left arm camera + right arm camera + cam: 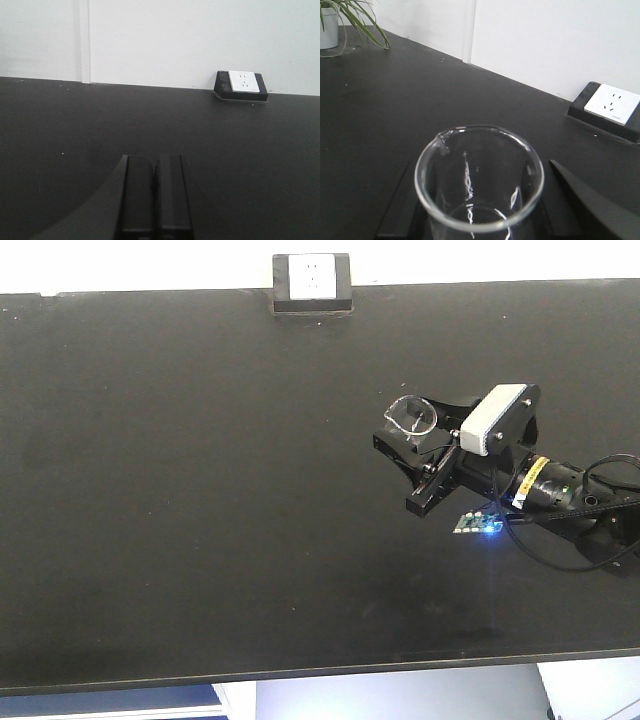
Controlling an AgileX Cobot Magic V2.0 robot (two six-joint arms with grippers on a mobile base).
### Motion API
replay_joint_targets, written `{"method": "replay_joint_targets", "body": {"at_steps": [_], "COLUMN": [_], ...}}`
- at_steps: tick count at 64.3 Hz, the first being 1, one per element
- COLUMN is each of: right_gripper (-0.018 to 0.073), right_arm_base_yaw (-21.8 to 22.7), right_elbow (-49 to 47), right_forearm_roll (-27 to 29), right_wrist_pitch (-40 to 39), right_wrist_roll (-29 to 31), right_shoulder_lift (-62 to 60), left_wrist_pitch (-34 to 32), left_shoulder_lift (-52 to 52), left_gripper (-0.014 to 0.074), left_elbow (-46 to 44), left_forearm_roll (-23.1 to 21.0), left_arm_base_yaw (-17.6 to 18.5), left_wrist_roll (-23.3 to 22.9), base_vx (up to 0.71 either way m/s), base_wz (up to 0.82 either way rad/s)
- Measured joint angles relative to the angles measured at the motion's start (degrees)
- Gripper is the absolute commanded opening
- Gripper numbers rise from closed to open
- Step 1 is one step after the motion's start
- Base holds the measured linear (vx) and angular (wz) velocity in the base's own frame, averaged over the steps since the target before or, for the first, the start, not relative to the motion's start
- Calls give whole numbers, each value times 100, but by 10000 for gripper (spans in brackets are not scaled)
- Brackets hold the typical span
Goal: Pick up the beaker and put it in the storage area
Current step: 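Lower the held beaker onto the bench surface with the right gripper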
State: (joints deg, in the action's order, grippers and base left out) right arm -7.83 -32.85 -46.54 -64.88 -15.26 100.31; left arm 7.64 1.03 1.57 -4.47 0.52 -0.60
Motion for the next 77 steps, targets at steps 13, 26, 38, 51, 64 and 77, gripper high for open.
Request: {"method": "replay_joint_targets", "body": {"at_steps": [13, 26, 38, 51, 64, 77], "right_gripper": [243, 243, 244, 244, 244, 244], "right_arm_base_yaw": [0, 0, 0, 0, 0, 0], "right_elbow": [0, 0, 0, 0, 0, -6], "right_forearm_roll": [0, 47, 769, 1290, 1736, 1877], "right_wrist_pitch": [0, 0, -12, -12, 0, 5], "right_wrist_roll": [0, 0, 0, 130, 537, 645], "right_shoulder_lift": [0, 0, 110, 669, 1275, 1675], "left_wrist_pitch": [0, 0, 0, 0, 0, 0], "left_shoulder_lift": [0, 0, 0, 0, 0, 0], "left_gripper": [-6, -6, -6, -6, -6, -6], "left_elbow": [0, 0, 0, 0, 0, 0], "left_forearm_roll": [0, 0, 0, 0, 0, 0], "left_arm_base_yaw": [0, 0, 0, 0, 0, 0], "left_wrist_roll": [0, 0, 0, 0, 0, 0], "base_vx": [0, 0, 0, 0, 0, 0], "base_wz": [0, 0, 0, 0, 0, 0]}}
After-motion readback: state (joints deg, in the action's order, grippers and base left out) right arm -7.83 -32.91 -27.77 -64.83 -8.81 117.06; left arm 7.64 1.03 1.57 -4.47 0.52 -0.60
